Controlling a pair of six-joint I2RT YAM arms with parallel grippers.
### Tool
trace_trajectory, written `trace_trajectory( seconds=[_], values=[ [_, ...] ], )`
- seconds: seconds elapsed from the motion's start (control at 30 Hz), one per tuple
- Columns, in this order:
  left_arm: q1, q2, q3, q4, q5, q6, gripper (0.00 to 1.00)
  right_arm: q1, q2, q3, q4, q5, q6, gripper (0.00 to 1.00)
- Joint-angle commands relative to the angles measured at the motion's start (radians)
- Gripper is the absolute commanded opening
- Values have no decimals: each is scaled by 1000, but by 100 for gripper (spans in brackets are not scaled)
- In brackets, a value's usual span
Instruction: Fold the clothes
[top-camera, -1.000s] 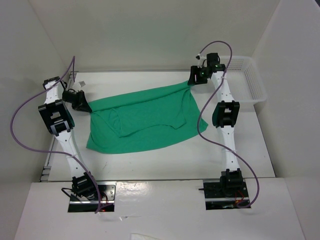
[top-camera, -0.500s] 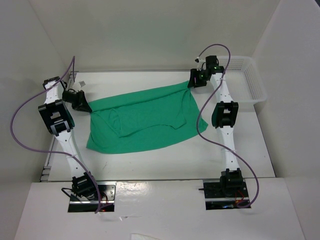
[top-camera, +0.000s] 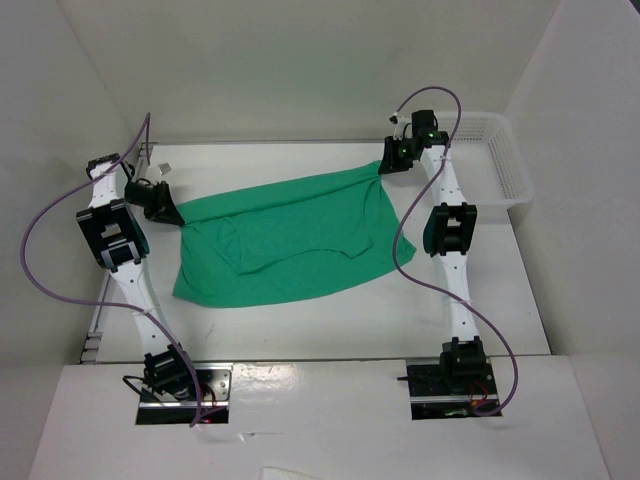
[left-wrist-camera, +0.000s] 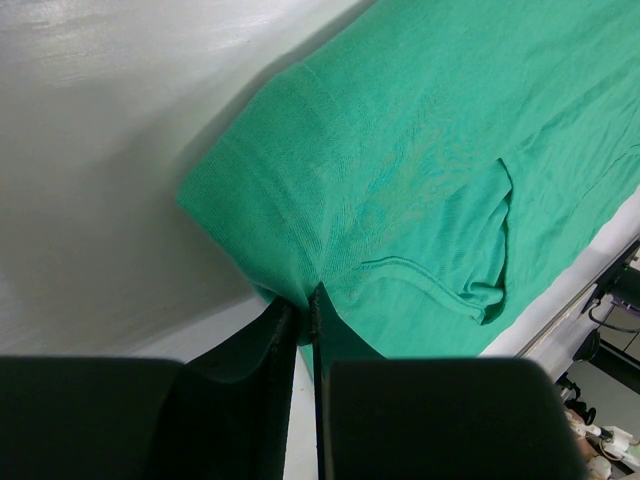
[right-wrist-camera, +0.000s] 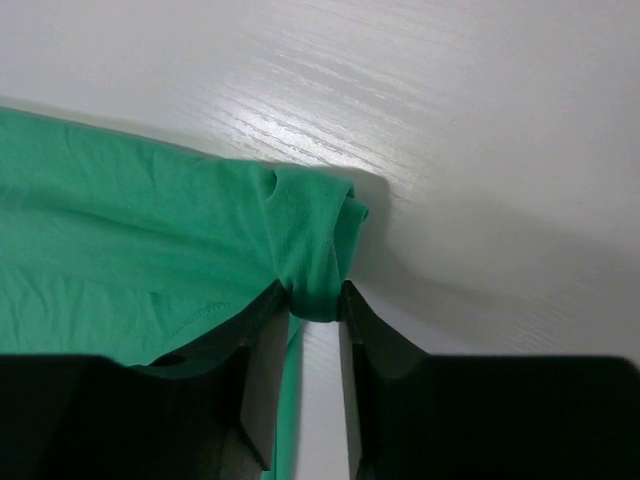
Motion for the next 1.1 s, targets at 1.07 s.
trace_trajectory(
  seconds=[1.07],
  values=[
    [-13, -88, 202, -17, 76, -8, 0, -21, -269, -106, 29, 64, -35, 0]
  ],
)
